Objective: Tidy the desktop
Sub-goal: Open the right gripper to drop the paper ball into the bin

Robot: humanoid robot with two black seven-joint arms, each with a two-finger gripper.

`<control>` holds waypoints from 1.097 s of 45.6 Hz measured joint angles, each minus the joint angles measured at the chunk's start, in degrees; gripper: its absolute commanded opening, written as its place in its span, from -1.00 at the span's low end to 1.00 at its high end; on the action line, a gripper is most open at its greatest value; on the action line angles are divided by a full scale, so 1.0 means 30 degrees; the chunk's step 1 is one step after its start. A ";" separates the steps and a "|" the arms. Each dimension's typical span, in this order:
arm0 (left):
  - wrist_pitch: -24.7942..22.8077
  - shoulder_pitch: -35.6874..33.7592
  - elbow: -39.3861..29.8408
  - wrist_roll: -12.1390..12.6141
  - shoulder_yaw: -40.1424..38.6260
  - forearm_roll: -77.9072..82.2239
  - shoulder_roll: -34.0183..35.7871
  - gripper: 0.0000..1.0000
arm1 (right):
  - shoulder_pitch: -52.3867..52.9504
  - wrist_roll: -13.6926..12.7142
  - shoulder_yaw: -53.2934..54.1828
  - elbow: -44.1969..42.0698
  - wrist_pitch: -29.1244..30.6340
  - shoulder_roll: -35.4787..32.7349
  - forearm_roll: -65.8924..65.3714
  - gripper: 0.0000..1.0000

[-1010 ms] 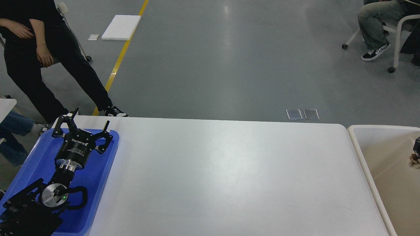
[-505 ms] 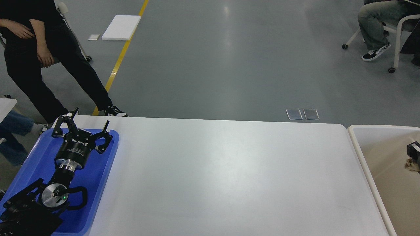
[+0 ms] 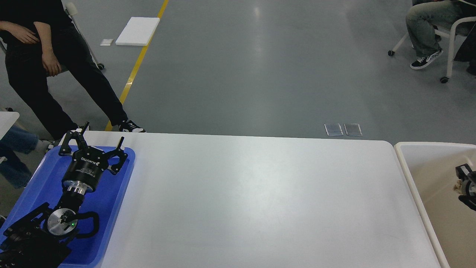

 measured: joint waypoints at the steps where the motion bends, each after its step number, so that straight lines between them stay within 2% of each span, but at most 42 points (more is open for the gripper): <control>1: 0.0000 0.0000 0.0000 0.0000 0.0000 0.0000 0.0000 0.98 | -0.0061 0.0013 0.0006 -0.0049 -0.0038 0.0034 -0.0005 -1.00; 13: 0.0000 -0.0005 0.0000 0.0001 0.0000 0.0000 0.0000 0.98 | -0.0888 0.0132 0.0218 -0.0948 -0.0325 0.0303 0.0131 -1.00; 17: 0.0000 -0.0007 0.0000 0.0001 0.0000 0.0000 0.0000 0.98 | -0.1067 0.0471 0.0272 -0.1127 -0.0510 0.0314 0.0182 -1.00; 21: 0.0000 -0.0007 0.0000 0.0001 0.0000 0.0000 0.0000 0.98 | -0.1231 0.1279 0.0241 -0.1244 -0.0746 0.0322 0.0206 -1.00; 28: 0.0000 -0.0006 0.0000 0.0002 0.0000 0.0002 0.0000 0.98 | -0.1574 0.3458 0.0013 -0.1306 -0.0942 0.0233 0.0068 -1.00; 37: 0.0000 -0.0006 0.0000 0.0003 0.0000 0.0002 0.0000 0.98 | -0.1867 0.4744 -0.0115 -0.1246 -0.1047 0.0292 0.0010 -1.00; 41: 0.0000 -0.0005 0.0000 0.0002 0.0000 0.0003 0.0000 0.98 | -0.1962 0.5018 -0.0069 -0.1218 -0.1083 0.0329 0.0007 -1.00; 42: 0.0000 -0.0006 0.0000 0.0003 0.0000 0.0003 0.0000 0.98 | -0.1985 0.5088 -0.0048 -0.1214 -0.1107 0.0338 0.0007 -0.88; 44: 0.0000 -0.0005 0.0000 0.0002 0.0000 0.0003 0.0000 0.98 | -0.2009 0.5182 -0.0011 -0.1213 -0.1146 0.0347 0.0016 -0.50; 45: 0.0000 -0.0004 0.0000 0.0002 0.0000 0.0003 0.0000 0.98 | -0.2023 0.5234 0.0023 -0.1211 -0.1185 0.0349 0.0041 -0.24; 47: 0.0000 -0.0002 0.0000 0.0002 0.0000 0.0003 0.0000 0.98 | -0.2043 0.5292 0.0089 -0.1211 -0.1243 0.0349 0.0084 0.46; 48: 0.0000 -0.0001 0.0000 0.0002 0.0000 0.0003 0.0000 0.98 | -0.2055 0.5329 0.0156 -0.1211 -0.1280 0.0345 0.0107 0.72; 50: 0.0000 -0.0001 0.0000 0.0002 0.0000 0.0003 0.0000 0.98 | -0.2071 0.5373 0.0276 -0.1212 -0.1321 0.0301 0.0130 0.78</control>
